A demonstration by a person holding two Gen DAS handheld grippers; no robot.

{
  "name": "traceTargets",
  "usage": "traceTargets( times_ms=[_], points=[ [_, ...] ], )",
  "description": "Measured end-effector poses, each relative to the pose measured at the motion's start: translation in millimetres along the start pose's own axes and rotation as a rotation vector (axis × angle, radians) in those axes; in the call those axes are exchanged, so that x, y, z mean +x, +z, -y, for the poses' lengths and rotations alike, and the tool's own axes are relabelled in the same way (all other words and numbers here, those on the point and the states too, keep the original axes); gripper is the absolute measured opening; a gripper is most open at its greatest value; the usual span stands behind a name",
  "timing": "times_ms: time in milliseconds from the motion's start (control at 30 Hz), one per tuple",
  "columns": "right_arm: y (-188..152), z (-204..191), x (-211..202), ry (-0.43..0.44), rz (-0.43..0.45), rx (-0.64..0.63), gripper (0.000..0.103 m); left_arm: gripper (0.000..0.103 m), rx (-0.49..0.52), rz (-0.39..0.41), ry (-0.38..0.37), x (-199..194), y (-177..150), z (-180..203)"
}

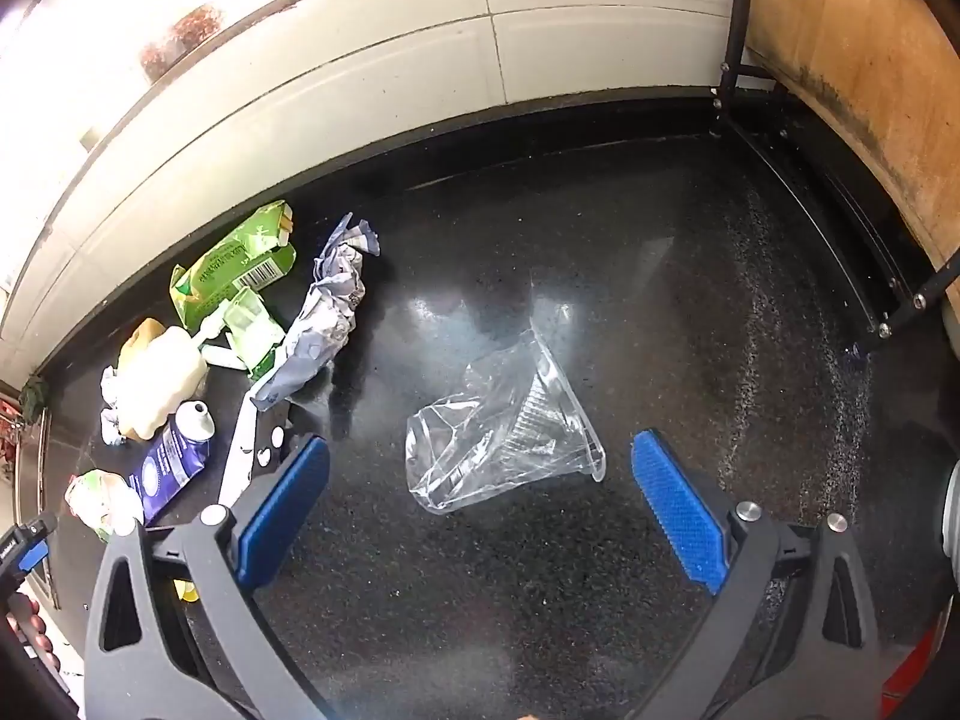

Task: Collect trash
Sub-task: 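Move left tool to the red-rimmed lid while right tool approaches the clear plastic cup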

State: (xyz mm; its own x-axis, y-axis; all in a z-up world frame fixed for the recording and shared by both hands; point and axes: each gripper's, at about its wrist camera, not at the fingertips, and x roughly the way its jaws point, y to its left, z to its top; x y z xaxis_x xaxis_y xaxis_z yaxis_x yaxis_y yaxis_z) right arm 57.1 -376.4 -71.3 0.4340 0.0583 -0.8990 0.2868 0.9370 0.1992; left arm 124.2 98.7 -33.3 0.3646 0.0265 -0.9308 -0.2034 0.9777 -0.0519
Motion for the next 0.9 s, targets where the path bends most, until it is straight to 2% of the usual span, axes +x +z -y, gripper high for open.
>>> traceTargets(
  times_ms=[200,267,467,700,900],
  points=[
    [-1,9,4,-0.013,-0.012,0.046,0.097,0.097,-0.013,0.015,0.006,3,15,-7],
    [6,11,5,-0.014,-0.024,0.059,0.097,0.097,0.015,0.004,0.028,-10,22,-2],
    [10,11,0,-0.021,-0.059,0.170,0.097,0.097,-0.018,-0.001,0.051,-4,26,-12],
    [14,1,0,-0.066,-0.086,0.176,0.097,0.097,-0.044,-0.028,0.061,3,48,-47],
    [9,-2,-3,-0.080,-0.091,0.194,0.097,0.097,-0.026,-0.034,0.068,5,55,-51]
  ],
)
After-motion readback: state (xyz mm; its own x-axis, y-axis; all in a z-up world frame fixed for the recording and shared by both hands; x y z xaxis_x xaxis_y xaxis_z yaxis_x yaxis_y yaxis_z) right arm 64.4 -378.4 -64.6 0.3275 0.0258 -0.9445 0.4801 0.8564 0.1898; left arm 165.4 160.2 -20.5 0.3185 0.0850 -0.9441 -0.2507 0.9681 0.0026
